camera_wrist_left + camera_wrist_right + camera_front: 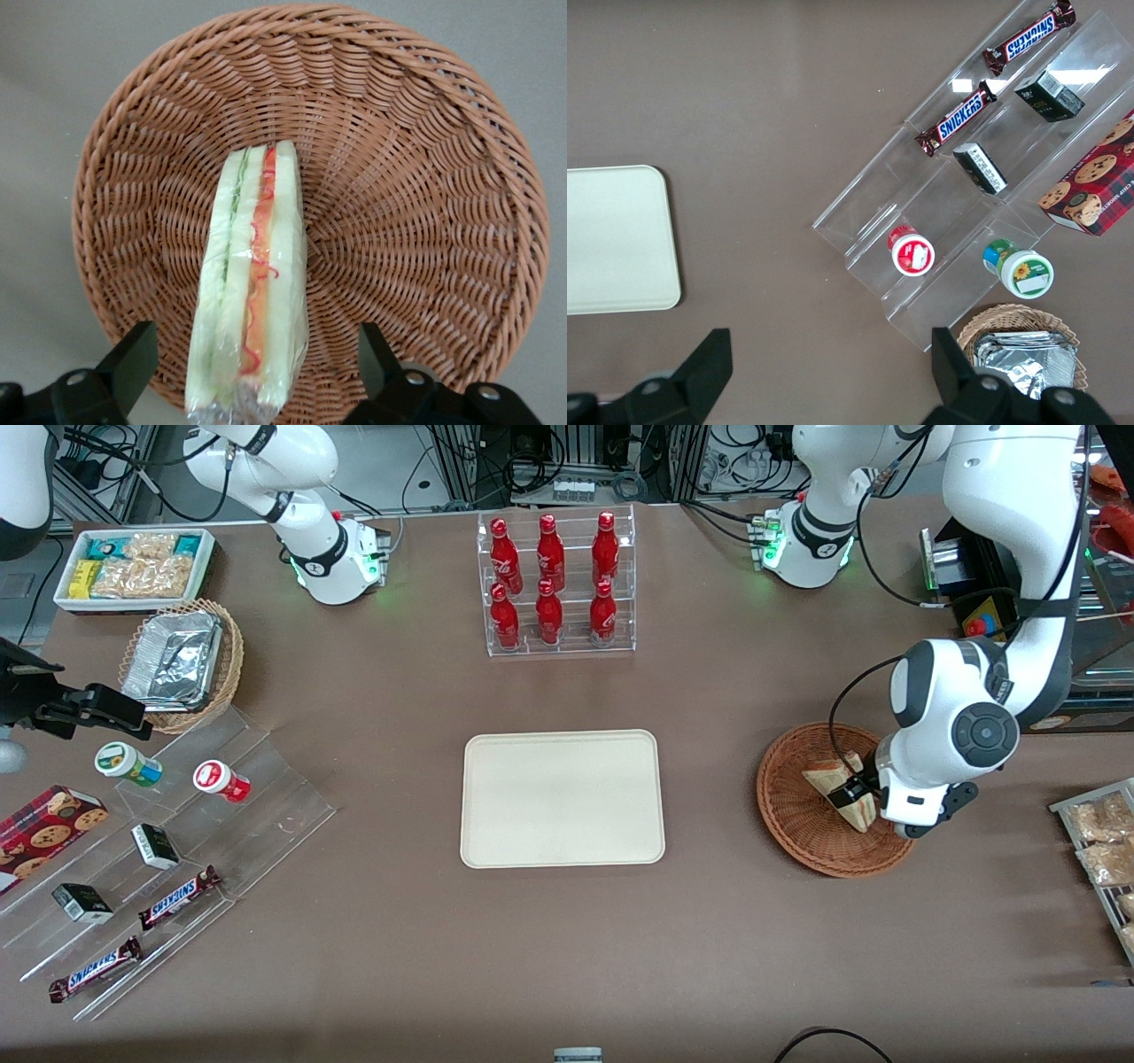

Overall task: Place sandwich from basket to tray
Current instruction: 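Lower the left gripper and close it on the sandwich, then lift the sandwich and carry it with the left gripper over the white tray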

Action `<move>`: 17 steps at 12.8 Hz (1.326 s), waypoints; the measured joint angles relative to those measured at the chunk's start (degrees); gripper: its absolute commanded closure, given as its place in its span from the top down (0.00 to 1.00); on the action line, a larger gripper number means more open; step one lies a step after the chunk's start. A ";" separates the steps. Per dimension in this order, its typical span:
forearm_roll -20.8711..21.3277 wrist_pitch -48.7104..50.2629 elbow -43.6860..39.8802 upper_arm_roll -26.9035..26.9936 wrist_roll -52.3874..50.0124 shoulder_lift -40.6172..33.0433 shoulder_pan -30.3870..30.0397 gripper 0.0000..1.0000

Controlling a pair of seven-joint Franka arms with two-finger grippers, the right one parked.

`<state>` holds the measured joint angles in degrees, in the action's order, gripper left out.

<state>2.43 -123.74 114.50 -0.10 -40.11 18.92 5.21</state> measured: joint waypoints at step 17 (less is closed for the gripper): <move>1.36 1.33 -1.42 0.10 -4.53 4.22 1.70 0.00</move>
<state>3.79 -122.41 113.08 0.00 -44.64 23.13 6.91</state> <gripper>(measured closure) 0.687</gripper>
